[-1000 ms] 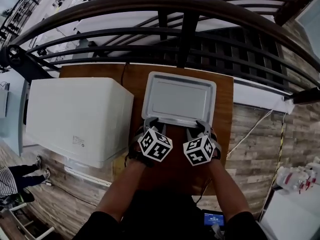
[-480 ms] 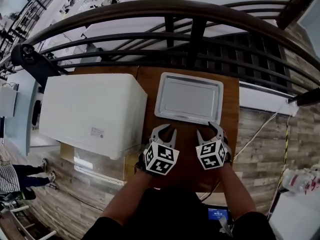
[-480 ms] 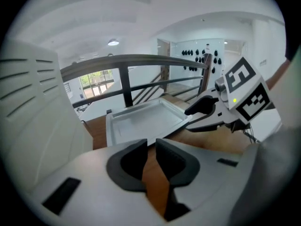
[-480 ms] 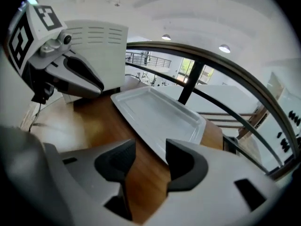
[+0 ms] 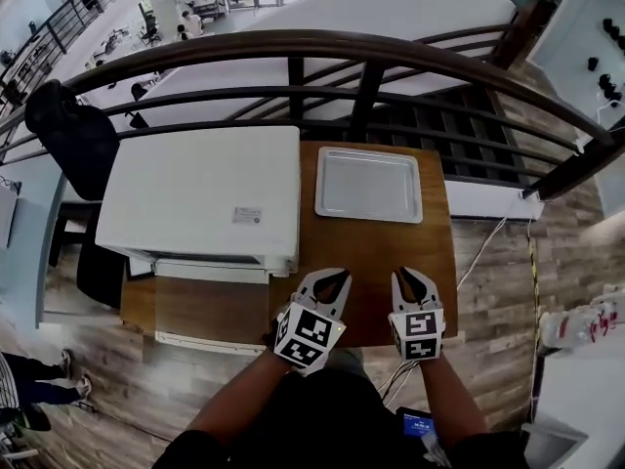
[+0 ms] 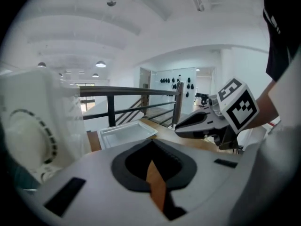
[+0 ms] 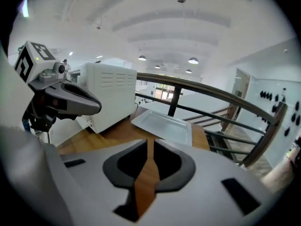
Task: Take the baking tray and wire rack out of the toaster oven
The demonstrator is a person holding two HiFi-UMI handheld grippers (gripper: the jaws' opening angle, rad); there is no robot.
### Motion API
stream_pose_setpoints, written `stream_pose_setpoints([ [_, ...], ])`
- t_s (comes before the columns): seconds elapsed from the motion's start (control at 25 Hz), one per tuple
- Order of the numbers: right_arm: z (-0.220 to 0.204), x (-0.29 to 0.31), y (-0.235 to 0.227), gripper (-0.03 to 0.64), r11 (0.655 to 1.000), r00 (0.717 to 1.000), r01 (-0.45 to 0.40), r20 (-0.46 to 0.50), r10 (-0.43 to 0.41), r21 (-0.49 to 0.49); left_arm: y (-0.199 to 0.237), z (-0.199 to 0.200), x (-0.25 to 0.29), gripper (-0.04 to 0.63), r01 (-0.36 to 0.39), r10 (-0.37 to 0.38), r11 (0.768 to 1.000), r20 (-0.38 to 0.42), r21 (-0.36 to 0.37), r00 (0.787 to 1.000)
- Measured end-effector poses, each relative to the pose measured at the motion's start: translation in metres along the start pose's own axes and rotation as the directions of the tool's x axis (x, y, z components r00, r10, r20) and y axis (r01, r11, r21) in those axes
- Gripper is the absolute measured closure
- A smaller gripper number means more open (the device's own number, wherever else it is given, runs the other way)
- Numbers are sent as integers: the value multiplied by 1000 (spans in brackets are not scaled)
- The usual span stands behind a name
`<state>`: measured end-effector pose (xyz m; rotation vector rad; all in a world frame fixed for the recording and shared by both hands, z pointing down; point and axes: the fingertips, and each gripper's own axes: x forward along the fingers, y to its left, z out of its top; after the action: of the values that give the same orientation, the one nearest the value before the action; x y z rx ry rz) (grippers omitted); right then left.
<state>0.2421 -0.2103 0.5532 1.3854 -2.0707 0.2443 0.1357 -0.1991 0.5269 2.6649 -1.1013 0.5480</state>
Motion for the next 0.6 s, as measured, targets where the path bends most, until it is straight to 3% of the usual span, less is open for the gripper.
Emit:
stream_pose_setpoints([
  [0.24,7,-77,89,596,999,995,47,91,-49,17,-8,-19,-117,586,-19,22,999,95,-33,995],
  [0.6,44,-136,183,606,993,961,-26,275,-7,114,46,-41,-264,586,-192,209,976,198,-104,957],
])
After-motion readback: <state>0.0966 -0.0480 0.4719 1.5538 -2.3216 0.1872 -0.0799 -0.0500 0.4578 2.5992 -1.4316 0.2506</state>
